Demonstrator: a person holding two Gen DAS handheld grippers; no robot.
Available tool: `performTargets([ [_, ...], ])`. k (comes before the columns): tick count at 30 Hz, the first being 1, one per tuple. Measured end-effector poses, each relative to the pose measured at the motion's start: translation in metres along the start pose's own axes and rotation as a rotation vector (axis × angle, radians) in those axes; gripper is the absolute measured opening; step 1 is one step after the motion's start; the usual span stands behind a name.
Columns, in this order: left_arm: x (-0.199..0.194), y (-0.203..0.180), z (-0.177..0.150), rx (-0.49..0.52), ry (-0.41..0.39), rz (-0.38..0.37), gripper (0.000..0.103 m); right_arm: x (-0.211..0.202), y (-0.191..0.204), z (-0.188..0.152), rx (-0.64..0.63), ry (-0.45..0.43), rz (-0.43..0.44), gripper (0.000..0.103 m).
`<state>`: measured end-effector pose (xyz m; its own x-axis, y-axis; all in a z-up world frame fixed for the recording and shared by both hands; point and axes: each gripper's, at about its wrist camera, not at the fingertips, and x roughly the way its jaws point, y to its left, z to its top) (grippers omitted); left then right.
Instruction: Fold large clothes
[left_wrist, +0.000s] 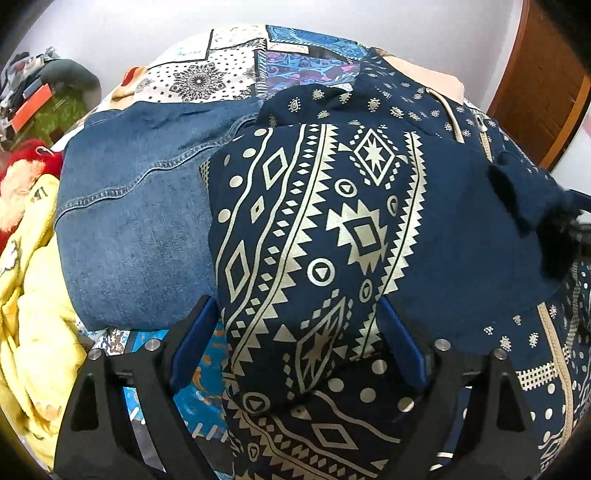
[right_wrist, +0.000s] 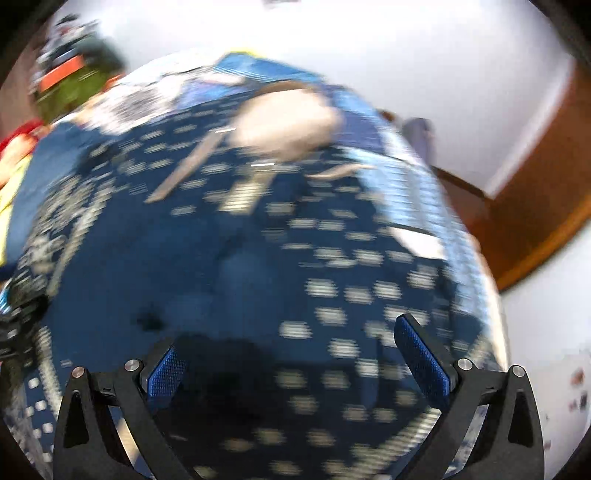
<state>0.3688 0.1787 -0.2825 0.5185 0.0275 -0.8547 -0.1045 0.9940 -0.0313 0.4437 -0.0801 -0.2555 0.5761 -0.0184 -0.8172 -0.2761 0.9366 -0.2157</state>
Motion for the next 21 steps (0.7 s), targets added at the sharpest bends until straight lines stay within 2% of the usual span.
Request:
performTargets([
  [2,0.0,0.0,0.0,0.005,-0.004,0.013,0.092,0.001,-0.026,-0.005,0.059,0.008,-0.042,0.103],
  [5,-0.001,-0.003,-0.001,0.015,-0.007,0.028,0.092,0.005,-0.059,-0.016,0.128,0.051,-0.001,0.103],
  [8,-0.002,-0.005,-0.001,0.024,-0.008,0.045,0.094,0.011,-0.078,-0.028,0.168,0.079,0.005,0.103],
  [15,0.0,-0.004,-0.001,0.015,0.002,0.048,0.097,-0.001,-0.125,-0.056,0.37,0.078,-0.007,0.103],
  [18,-0.001,-0.005,0.001,0.021,-0.001,0.059,0.096,-0.009,-0.142,-0.065,0.394,0.098,0.024,0.103],
  [21,-0.009,-0.012,0.002,0.062,-0.012,0.095,0.096,-0.033,-0.159,-0.081,0.376,0.053,0.02,0.103],
])
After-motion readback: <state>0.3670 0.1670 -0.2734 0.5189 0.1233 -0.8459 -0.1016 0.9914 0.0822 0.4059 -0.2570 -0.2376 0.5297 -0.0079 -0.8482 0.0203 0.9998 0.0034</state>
